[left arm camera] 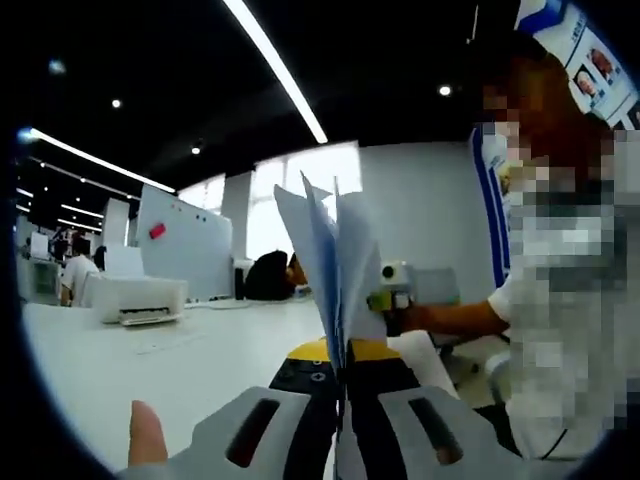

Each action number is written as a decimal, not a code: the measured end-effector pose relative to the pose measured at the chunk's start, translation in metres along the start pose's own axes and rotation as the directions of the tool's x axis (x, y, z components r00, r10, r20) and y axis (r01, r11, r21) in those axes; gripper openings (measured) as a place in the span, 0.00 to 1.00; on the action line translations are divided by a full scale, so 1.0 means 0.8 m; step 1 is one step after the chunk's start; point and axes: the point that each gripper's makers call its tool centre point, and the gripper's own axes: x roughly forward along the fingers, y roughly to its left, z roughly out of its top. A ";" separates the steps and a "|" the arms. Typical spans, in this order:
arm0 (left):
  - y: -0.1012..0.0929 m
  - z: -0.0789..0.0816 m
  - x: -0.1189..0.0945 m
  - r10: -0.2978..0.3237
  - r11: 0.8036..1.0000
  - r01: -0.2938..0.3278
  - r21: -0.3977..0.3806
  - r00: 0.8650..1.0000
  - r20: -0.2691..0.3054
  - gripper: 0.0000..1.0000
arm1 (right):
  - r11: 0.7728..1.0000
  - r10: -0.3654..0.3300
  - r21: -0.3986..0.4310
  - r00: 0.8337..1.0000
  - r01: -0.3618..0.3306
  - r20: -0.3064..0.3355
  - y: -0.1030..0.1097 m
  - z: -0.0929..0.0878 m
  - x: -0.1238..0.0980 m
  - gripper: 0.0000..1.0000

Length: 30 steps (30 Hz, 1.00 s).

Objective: Organize the stack of printing papers by aligning and flattening the scattered papers on the table

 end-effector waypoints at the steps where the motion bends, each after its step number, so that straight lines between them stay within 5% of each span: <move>1: 0.000 0.004 -0.002 0.009 1.000 -0.009 -0.006 1.000 0.014 0.10 | 1.000 -0.001 0.018 1.000 0.001 0.020 0.002 0.003 -0.001 0.00; 3: -0.005 -0.009 -0.004 0.001 0.999 -0.002 -0.047 1.000 -0.010 0.12 | 0.997 -0.001 0.076 1.000 0.003 -0.031 0.003 -0.017 -0.009 0.15; 5: -0.009 -0.031 -0.003 -0.003 0.998 -0.001 -0.059 0.998 -0.069 0.06 | 1.000 -0.019 0.007 0.998 0.020 -0.068 -0.002 -0.036 -0.013 0.00; 6: -0.011 -0.026 -0.001 0.002 0.998 -0.004 -0.056 0.999 -0.032 0.06 | 0.999 -0.017 0.029 0.999 0.018 -0.044 -0.001 -0.033 -0.012 0.00; 14: -0.002 -0.015 -0.003 0.008 0.995 -0.011 -0.097 1.000 -0.025 0.06 | 0.995 -0.020 0.095 0.998 0.025 -0.060 -0.005 -0.024 -0.004 0.00; 17: 0.017 -0.013 -0.002 0.085 0.969 -0.090 -0.232 0.996 -0.033 0.06 | 0.987 -0.089 0.125 0.991 0.100 -0.096 -0.021 -0.019 0.001 0.00; 18: 0.026 -0.012 -0.001 0.124 0.955 -0.130 -0.266 0.992 -0.037 0.06 | 0.972 -0.153 0.160 0.980 0.172 -0.126 -0.033 -0.021 0.003 0.00; 20: 0.037 -0.015 0.000 0.168 0.937 -0.182 -0.297 0.983 -0.072 0.06 | 0.968 -0.165 0.165 0.975 0.188 -0.146 -0.036 -0.020 0.007 0.00; 22: 0.034 -0.014 0.003 0.161 0.916 -0.184 -0.356 0.983 -0.092 0.06 | 0.939 -0.220 0.227 0.958 0.259 -0.182 -0.047 -0.021 0.008 0.00; 24: 0.043 -0.008 0.006 0.194 0.897 -0.218 -0.385 0.976 -0.099 0.06 | 0.873 -0.258 0.366 0.943 0.321 -0.212 -0.061 -0.021 0.006 0.00; 26: 0.046 0.005 0.012 0.169 0.829 -0.185 -0.528 0.982 -0.079 0.06 | 0.812 -0.241 0.502 0.954 0.298 -0.177 -0.063 -0.014 0.008 0.00; 27: 0.057 0.003 0.012 0.201 0.776 -0.224 -0.589 0.974 -0.106 0.06 | 0.729 -0.214 0.631 0.964 0.266 -0.159 -0.063 -0.010 0.008 0.00; 28: 0.056 0.003 0.014 0.188 0.768 -0.214 -0.604 0.976 -0.107 0.06 | 0.702 -0.188 0.674 0.973 0.231 -0.138 -0.062 -0.008 0.008 0.00; 30: 0.056 -0.006 0.017 0.183 0.730 -0.231 -0.643 0.973 -0.142 0.06 | 0.639 -0.217 0.715 0.958 0.283 -0.185 -0.071 -0.021 0.003 0.00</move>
